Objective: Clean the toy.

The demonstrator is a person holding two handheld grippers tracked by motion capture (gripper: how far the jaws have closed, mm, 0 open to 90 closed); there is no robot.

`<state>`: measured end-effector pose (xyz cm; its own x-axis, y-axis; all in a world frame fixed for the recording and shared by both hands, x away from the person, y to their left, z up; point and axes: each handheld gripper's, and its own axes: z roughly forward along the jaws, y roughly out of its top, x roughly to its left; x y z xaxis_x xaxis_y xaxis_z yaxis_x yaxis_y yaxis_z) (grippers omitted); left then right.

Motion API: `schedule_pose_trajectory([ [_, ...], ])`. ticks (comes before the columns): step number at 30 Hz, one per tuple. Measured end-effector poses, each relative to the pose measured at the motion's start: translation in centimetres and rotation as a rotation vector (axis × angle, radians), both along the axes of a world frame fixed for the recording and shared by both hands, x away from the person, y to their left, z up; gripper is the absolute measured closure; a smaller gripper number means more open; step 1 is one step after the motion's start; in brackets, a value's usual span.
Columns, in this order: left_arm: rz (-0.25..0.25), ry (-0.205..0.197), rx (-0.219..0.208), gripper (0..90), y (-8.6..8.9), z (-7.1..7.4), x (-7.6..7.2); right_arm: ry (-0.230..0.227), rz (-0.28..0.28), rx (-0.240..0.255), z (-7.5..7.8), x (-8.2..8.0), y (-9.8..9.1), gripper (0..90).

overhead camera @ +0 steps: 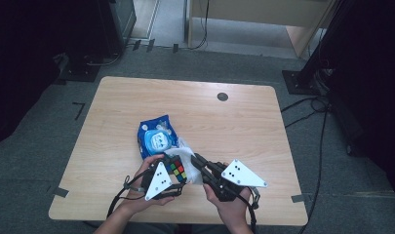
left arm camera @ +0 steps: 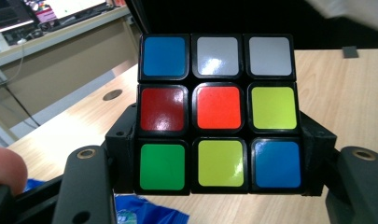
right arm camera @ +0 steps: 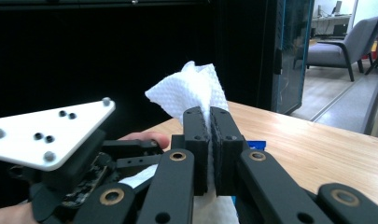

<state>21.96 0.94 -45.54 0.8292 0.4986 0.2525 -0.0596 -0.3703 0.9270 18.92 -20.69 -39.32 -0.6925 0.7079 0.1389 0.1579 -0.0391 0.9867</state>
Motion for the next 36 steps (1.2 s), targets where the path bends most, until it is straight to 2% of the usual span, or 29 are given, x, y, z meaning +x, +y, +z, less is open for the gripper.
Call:
schedule_pose_trajectory([
  [8,-0.020,-0.013,-0.012,34.2,-0.2,0.4,-0.5,0.027,-0.004,-0.039,-1.3,0.8,0.3,87.2],
  [15,-0.018,-0.017,-0.011,34.2,-0.1,0.4,-0.5,0.056,-0.010,-0.041,-1.9,1.2,0.4,87.1],
  [24,-0.013,-0.032,-0.023,34.3,0.1,0.7,-0.6,0.071,-0.036,-0.047,-2.6,1.8,-0.2,87.1],
  [31,0.001,-0.038,-0.025,34.3,0.4,0.9,-0.4,0.095,-0.065,-0.059,-3.3,2.4,-0.8,87.1],
  [36,0.035,-0.039,-0.032,34.2,1.0,1.1,0.0,0.107,-0.069,-0.064,-3.6,2.5,-0.9,87.2],
])
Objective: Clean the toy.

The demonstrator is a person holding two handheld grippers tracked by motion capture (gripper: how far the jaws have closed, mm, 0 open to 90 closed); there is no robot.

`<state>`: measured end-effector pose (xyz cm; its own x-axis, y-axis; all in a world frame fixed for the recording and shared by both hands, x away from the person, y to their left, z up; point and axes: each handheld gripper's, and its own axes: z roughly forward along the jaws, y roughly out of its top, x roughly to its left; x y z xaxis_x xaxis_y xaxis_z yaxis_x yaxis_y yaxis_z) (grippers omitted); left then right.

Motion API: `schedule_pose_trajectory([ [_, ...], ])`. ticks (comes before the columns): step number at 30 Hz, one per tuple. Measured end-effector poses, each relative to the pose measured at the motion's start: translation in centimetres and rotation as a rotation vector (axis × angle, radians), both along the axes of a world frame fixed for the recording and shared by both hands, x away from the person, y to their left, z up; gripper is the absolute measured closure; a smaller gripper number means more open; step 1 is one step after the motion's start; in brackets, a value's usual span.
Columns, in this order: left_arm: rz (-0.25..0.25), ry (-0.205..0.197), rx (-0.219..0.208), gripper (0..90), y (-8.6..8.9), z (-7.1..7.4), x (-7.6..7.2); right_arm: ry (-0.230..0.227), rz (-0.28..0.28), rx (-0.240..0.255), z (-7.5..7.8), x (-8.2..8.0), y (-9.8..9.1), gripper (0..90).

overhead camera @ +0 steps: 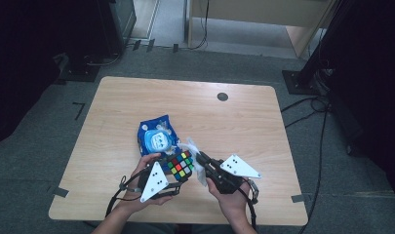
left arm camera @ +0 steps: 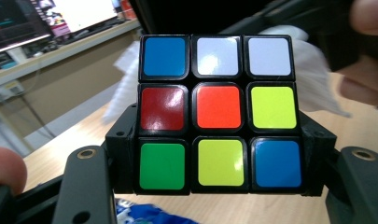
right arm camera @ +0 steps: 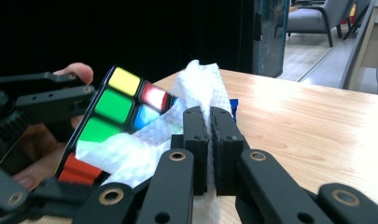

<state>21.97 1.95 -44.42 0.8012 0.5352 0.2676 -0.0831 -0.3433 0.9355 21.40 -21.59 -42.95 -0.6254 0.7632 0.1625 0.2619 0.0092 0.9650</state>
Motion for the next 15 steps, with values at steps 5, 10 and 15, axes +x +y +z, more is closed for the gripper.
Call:
schedule_pose_trajectory([
  [5,0.028,0.006,0.003,34.3,0.3,-0.1,0.3,0.000,0.010,0.002,0.1,-0.3,0.6,87.3],
  [10,0.034,0.010,0.006,34.3,0.2,-0.3,0.4,0.004,0.009,0.014,0.3,-0.6,0.8,87.5],
  [15,0.040,0.025,0.010,34.2,0.0,-0.6,0.6,-0.013,0.035,0.027,0.9,-1.3,1.4,87.6],
])
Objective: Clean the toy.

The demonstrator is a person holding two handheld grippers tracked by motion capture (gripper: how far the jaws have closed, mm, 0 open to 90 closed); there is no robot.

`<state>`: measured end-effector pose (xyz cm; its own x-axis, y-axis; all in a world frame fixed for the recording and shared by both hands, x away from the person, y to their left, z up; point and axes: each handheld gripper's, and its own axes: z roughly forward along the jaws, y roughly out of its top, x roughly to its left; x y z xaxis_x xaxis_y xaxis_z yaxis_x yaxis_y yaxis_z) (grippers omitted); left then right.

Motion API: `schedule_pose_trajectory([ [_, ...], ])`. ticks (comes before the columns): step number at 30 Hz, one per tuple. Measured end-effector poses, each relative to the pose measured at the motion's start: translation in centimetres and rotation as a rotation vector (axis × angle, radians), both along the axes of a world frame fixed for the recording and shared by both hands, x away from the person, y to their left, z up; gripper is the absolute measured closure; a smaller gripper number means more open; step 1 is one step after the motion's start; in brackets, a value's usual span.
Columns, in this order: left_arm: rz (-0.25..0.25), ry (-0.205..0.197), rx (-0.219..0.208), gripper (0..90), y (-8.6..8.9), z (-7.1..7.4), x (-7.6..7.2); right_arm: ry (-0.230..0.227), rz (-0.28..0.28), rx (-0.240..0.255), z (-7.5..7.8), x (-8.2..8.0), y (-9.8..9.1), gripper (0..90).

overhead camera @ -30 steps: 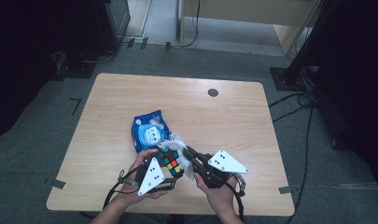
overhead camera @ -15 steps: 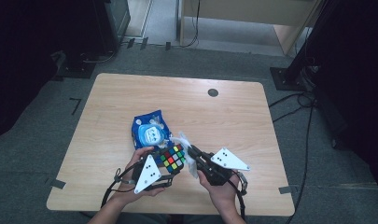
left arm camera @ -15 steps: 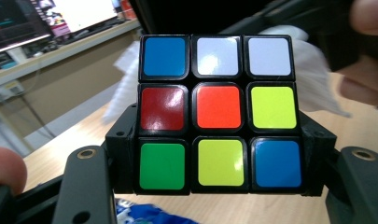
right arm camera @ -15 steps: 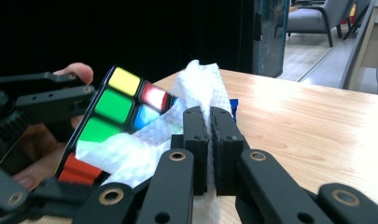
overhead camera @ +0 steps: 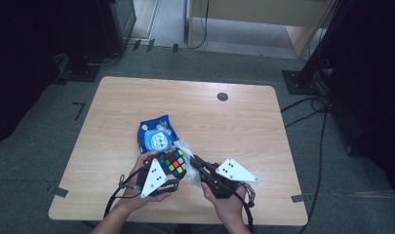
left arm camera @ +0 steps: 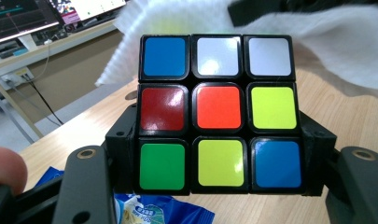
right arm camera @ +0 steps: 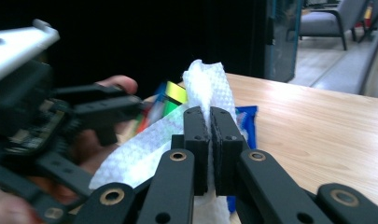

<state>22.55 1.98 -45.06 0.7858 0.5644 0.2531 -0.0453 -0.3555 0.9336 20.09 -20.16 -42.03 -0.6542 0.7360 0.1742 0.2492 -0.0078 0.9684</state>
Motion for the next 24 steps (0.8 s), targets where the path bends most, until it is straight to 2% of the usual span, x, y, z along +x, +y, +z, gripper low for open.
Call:
schedule_pose_trajectory([
  [3,-0.005,0.010,0.013,34.3,-0.2,-0.2,0.0,-0.007,0.016,0.020,0.3,-0.3,0.3,87.6],
  [5,-0.007,0.014,0.024,34.3,-0.5,-0.4,0.0,-0.002,0.055,0.032,0.6,-0.6,0.7,87.3],
  [6,-0.009,0.013,0.029,34.3,-0.6,-0.4,0.0,-0.034,0.078,-0.005,0.9,-1.0,1.2,87.2],
  [7,-0.009,0.013,0.026,34.3,-0.7,-0.4,0.0,-0.034,0.078,-0.005,0.9,-1.0,1.2,87.2],
  [8,-0.010,0.012,0.025,34.2,-0.7,-0.4,0.0,-0.052,0.068,-0.021,1.1,-1.1,1.3,87.1],
  [10,-0.005,0.006,0.033,34.2,-0.5,-0.4,0.0,-0.061,0.037,-0.003,1.6,-1.0,0.7,87.2],
  [13,0.004,0.009,0.030,34.3,0.0,-0.5,0.3,-0.065,-0.041,0.017,1.9,-0.2,-1.5,87.1],
  [14,0.008,0.013,0.028,34.2,0.2,-0.5,0.4,-0.048,-0.101,0.028,1.8,0.4,-3.2,87.1],
  [15,0.010,0.017,0.023,34.2,0.4,-0.5,0.5,-0.048,-0.101,0.028,1.8,0.4,-3.2,87.1],
  [16,0.012,0.020,0.019,34.2,0.6,-0.6,0.6,-0.037,-0.124,0.037,1.7,0.7,-3.9,87.1],
  [19,0.018,0.020,0.021,34.2,0.7,-0.6,0.7,-0.019,-0.185,0.013,0.7,1.7,-5.4,87.0],
  [21,0.017,0.020,0.023,34.2,0.7,-0.6,0.8,0.007,-0.205,-0.009,-0.3,2.3,-5.9,86.8],
  [22,0.017,0.020,0.025,34.2,0.7,-0.7,0.8,0.034,-0.220,-0.027,-1.5,3.0,-6.1,86.4],
  [24,0.016,0.018,0.027,34.2,0.6,-0.8,0.8,0.052,-0.225,-0.036,-2.0,3.3,-6.1,86.2],
])
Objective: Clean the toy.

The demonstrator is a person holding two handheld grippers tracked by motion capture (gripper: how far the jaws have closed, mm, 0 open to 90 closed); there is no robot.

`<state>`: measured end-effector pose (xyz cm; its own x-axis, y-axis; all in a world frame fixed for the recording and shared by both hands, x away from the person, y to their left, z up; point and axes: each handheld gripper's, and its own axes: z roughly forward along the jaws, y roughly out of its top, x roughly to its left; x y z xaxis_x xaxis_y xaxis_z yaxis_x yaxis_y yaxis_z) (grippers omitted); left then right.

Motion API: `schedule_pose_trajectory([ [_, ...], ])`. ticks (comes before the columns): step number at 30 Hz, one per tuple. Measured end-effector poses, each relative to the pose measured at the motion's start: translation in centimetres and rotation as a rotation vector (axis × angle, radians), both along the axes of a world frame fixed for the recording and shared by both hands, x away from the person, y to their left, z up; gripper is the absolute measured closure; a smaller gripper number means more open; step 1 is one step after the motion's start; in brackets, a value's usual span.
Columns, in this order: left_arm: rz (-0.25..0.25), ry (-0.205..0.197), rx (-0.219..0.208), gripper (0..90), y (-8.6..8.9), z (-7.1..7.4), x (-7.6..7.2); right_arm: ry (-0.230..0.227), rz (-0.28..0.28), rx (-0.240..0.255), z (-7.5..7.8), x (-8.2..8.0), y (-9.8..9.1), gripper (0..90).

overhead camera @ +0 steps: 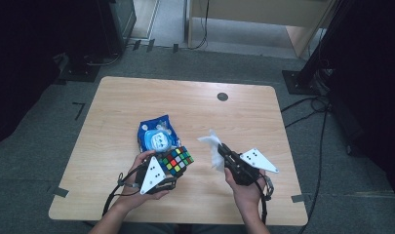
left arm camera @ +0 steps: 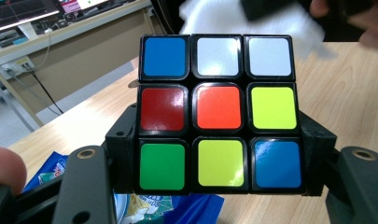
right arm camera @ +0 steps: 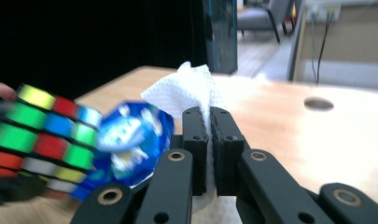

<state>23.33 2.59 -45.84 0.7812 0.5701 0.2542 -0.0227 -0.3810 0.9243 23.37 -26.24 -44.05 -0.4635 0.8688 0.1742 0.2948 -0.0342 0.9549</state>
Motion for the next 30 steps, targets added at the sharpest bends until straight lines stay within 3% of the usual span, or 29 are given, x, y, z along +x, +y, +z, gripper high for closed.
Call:
schedule_pose_trajectory([
  [6,-0.003,0.004,0.002,34.2,0.0,-0.1,-0.1,0.062,-0.029,-0.063,-2.7,1.6,0.5,85.5],
  [16,0.004,0.009,-0.013,34.2,0.4,0.0,0.1,0.109,-0.074,-0.194,-4.5,2.6,0.9,85.6],
  [22,0.007,0.010,-0.013,34.2,0.4,0.0,0.2,0.145,-0.118,-0.206,-5.0,2.7,-0.2,85.6],
  [30,0.004,0.012,-0.011,34.2,0.3,-0.1,0.2,0.153,-0.101,-0.213,-5.4,2.7,-0.3,81.8],
])
